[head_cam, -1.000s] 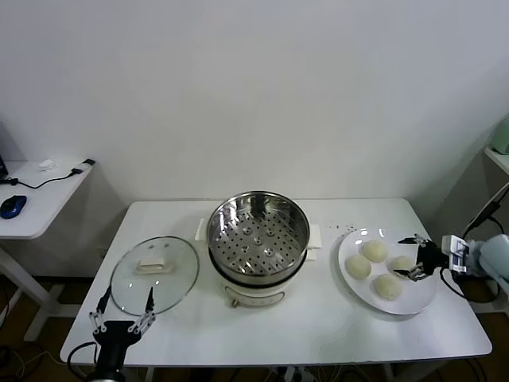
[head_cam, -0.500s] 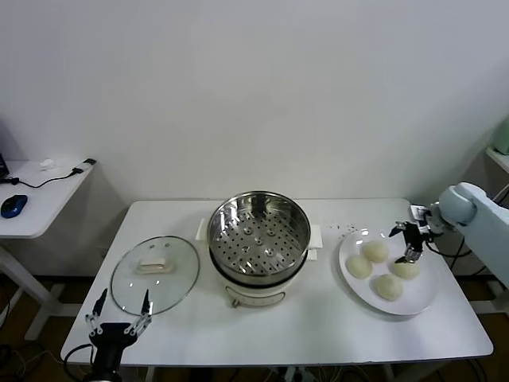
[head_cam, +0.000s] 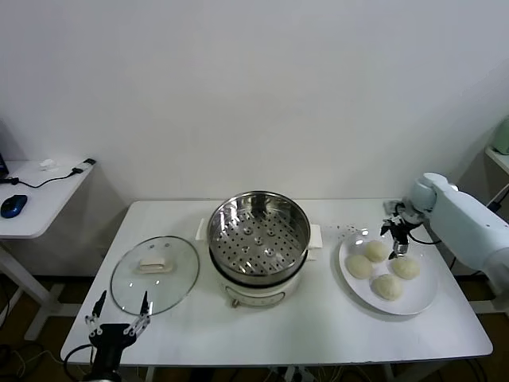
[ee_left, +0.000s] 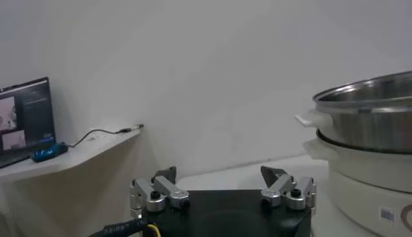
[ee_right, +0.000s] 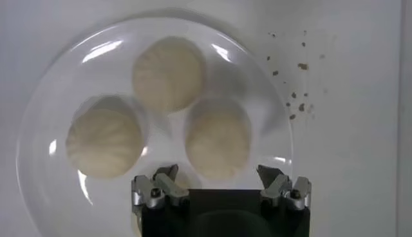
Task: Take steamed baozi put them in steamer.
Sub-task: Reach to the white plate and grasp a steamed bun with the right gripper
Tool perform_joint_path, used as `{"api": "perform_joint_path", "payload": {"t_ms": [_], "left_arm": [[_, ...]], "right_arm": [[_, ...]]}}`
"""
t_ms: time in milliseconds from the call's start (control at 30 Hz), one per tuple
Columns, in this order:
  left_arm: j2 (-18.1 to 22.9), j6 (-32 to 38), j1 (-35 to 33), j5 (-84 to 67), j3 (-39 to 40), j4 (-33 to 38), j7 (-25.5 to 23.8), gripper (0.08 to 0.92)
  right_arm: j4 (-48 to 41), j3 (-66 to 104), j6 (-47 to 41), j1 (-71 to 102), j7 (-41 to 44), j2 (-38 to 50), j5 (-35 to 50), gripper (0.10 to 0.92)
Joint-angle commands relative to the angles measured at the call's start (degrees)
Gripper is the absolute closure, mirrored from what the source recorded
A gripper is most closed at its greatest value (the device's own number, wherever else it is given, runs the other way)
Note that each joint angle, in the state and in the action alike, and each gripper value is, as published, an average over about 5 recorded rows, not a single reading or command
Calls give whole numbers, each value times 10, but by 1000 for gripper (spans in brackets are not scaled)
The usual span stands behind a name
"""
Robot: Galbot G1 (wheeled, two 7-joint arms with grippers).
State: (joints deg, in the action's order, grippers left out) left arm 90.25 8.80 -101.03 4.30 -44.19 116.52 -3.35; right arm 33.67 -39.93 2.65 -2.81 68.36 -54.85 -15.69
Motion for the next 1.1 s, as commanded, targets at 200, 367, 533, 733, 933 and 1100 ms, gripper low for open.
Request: {"api": "perform_joint_path", "payload": {"t_ms": [200, 367, 533, 733, 933, 1100], "left_arm": [[-2, 0, 3, 2, -1, -8, 1, 177], [-2, 2, 2, 3, -1, -9, 1, 177], [-2, 4, 0, 3, -1, -10, 2, 177], [-2, 7, -4, 3, -2, -11, 3, 177], [-2, 9, -8, 3, -1, -12, 4, 177], [-3, 10, -11, 2, -2, -11, 4, 177]], "right_arm": [[-76, 34, 22, 9, -4, -59, -50, 203], [-85, 42, 23, 10, -3, -66, -54, 210], [-86, 41, 24, 9, 3, -66, -56, 291], [-85, 41, 27, 7, 7, -64, -55, 378], [-80, 42, 28, 5, 10, -62, -52, 413], [-47, 14, 32, -8, 21, -44, -29, 416]]}}
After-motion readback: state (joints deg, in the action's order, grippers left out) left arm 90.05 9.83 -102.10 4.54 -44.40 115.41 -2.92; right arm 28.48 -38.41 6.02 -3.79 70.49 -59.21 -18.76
